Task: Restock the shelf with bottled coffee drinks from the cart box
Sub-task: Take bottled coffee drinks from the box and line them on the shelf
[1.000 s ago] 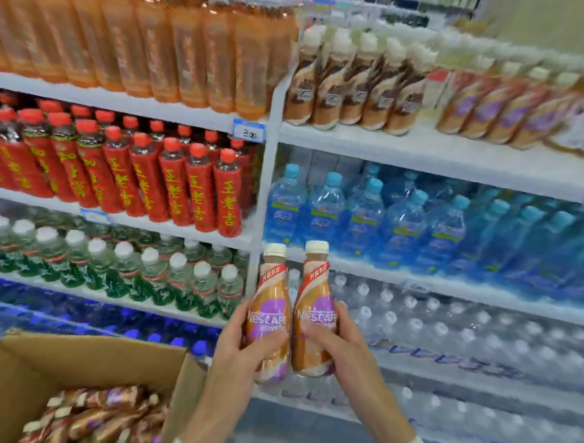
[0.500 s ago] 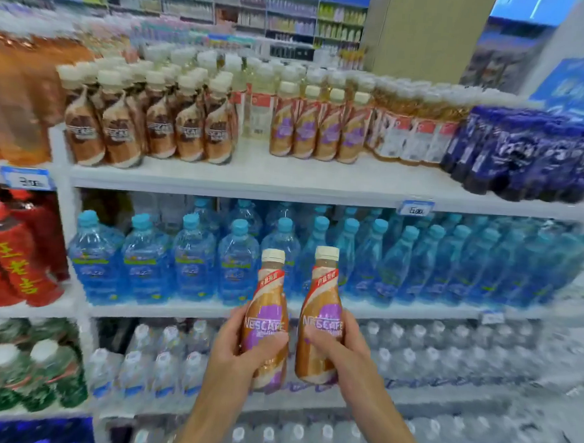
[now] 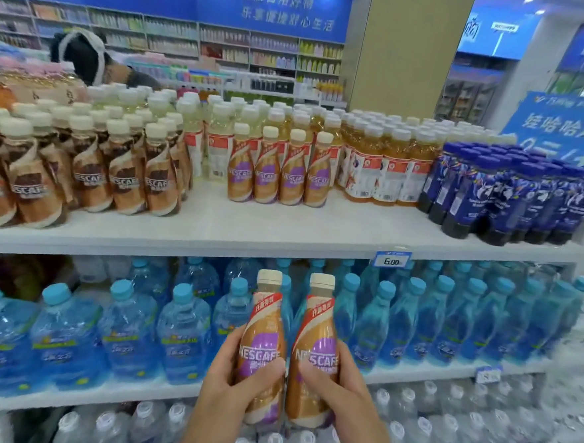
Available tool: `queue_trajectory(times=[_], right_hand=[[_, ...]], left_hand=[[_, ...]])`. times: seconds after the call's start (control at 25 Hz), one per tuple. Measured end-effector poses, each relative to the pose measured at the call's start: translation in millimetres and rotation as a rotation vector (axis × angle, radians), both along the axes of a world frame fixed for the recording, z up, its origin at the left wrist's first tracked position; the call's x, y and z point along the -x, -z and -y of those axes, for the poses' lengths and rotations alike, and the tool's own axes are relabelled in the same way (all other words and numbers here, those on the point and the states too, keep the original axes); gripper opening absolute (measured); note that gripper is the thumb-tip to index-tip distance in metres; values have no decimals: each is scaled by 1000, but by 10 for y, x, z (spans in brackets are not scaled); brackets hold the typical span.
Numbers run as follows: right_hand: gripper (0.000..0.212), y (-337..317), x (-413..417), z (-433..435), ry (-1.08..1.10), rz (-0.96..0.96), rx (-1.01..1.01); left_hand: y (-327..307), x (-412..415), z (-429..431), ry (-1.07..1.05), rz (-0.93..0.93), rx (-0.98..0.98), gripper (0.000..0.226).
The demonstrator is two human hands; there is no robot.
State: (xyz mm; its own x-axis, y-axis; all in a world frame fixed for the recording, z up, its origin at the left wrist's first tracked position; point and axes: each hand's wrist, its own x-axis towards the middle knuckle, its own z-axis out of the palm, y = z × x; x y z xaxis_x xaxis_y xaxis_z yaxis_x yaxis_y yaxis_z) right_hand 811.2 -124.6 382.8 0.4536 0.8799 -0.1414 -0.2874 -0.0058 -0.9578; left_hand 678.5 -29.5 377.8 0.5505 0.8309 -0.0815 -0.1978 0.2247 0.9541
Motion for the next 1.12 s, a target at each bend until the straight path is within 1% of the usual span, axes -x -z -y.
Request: queue_trajectory(times=[0.08,0.2,0.36,0.44,0.56,0.72,0.84,0.92,1.12], right_hand=[[58,-76,-112,-157,11,15,-14],[58,-197,-272,-369,21,57,-50],[60,-379,-551,-568,35,117,-85],[58,-540,-725,-660,52,155,-108],[48,-739,-1139,-868,132,244,-150],[52,-932,-1802,-1272,189,361,-159],[50,-994,-2269,-1543,169,422,-94],[53,-965,-2494,-1653,148,397,-56],[56,-874,-2757,-1747,72,420,-33]], left_hand=[[-58,-121,-177,8,19,-3,65],[-176,-291,-447,28,16,-28,74],[-436,-603,-697,84,32,-118,62],[-585,-818,-801,111,32,-179,63],[-816,-1236,-1026,116,24,-300,63],[-1058,-1937,-1394,62,-8,-444,64],[-1077,-2423,-1607,36,-67,-483,70],[-998,-2650,-1677,23,-120,-471,72],[-843,-2841,-1785,31,-175,-521,69]])
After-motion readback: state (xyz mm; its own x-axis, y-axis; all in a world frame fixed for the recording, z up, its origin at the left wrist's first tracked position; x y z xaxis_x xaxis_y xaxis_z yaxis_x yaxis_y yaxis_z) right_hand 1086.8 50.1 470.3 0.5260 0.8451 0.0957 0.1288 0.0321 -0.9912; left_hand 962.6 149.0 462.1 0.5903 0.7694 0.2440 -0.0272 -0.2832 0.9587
